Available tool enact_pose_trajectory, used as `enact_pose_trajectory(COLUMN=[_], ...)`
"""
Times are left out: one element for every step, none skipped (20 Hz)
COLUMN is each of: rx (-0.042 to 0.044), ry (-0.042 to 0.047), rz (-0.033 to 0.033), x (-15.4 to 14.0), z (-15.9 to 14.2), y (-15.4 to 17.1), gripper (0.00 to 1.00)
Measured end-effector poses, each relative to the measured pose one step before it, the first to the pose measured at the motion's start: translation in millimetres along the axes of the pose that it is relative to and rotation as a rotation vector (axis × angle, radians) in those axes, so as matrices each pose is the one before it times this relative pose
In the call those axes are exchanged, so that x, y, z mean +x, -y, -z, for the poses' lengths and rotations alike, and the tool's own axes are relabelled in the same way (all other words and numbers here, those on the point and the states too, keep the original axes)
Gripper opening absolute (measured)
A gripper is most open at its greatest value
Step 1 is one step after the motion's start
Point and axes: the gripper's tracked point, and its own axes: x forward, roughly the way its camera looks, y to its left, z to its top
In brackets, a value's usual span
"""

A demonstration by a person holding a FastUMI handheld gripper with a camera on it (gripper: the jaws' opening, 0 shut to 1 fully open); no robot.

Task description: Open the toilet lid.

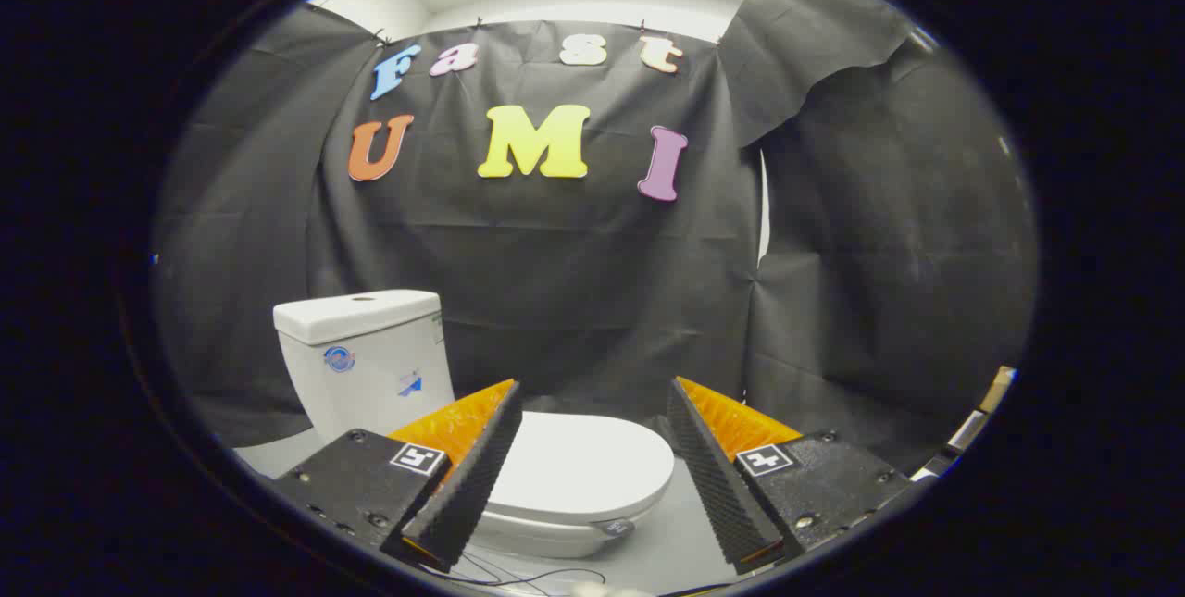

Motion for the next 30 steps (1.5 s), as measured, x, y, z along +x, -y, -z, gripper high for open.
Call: enact_pose_trajectory(rx=[0.00463, 0.00039, -0.00034, 0.00089, 0.00043, -0.00364, -0.00383, -0.00149, 0.00106, 0.00398, 0.00393, 0.00424, 0.00107, -0.00219, -0.00050, 0.00289, 0.00418, 0.00088, -0.00090, 0.00296, 0.00436, 0.00645, 0.00663, 0.00726, 0.00696, 0.00904, 0.00680, 0.00775, 0.01708, 0.02357], ry=[-0.00298, 0.00114, -0.00023, -0.00350, -0.00227, 0.00161, 0.00047, -0.00600, -0.01031, -0.00617, 0.00083, 0.00051, 0.00011, -0.00290, 0.00198, -0.00038, -0.00329, -0.00296, -0.00170, -0.00003, -0.00198, 0.00049, 0.00026, 0.00190, -0.00052, 0.00518, 0.00877, 0.00607, -0.00059, -0.00798], rz=[-0.00238, 0.00414, 0.00684, 0.00498, -0.00174, 0.00227, 0.00692, 0.00755, 0.00515, 0.00054, 0.00243, 0.00238, -0.00005, -0.00037, 0.00035, 0.00155, -0.00426, -0.00299, -0.00056, -0.00196, -0.00433, -0.00373, -0.00072, -0.00090, 0.00085, -0.00064, -0.00009, 0.00121, -0.00121, -0.00783], x=[-0.95, -0.46, -0.07, -0.14, -0.79, -0.81, -0.24, -0.42, 0.34, -0.48, -0.16, -0.63, 0.87, 0.39, -0.08, 0.42, 1.47, 1.47, 2.63, 2.83, 3.74, 3.97, 3.89, 5.37, 4.83, 6.66, 6.36, 5.56, 7.23, 6.36], z=[0.40, -0.54, -0.96, 0.02, 0.52, -0.73, 0.27, 0.33, 3.39, 0.52, -1.17, -0.67, 0.78, 0.48, -0.07, -0.86, 1.66, 0.90, 0.76, -0.56, -0.70, -0.72, -1.56, -2.42, -1.11, -4.40, -3.92, -4.02, -1.50, -0.82], y=[-0.75, 0.31, 1.52, 0.51, -1.82, -0.81, 2.40, 0.97, 0.26, -0.95, 0.83, 0.49, -0.31, -0.39, 0.11, 0.59, -1.48, -0.95, -0.88, -0.35, -1.57, -0.89, 0.27, 0.36, 1.14, 0.89, 1.18, 1.95, 2.79, 1.71], gripper=[0.99, 0.99, 0.99, 0.99, 0.99, 0.99, 0.99, 0.99, 0.99, 0.99, 0.99, 0.99, 0.99, 0.99, 0.99, 0.99, 0.99, 0.99, 0.99, 0.99, 0.99, 0.99, 0.99, 0.99, 0.99, 0.99, 0.99, 0.99, 0.99, 0.99])
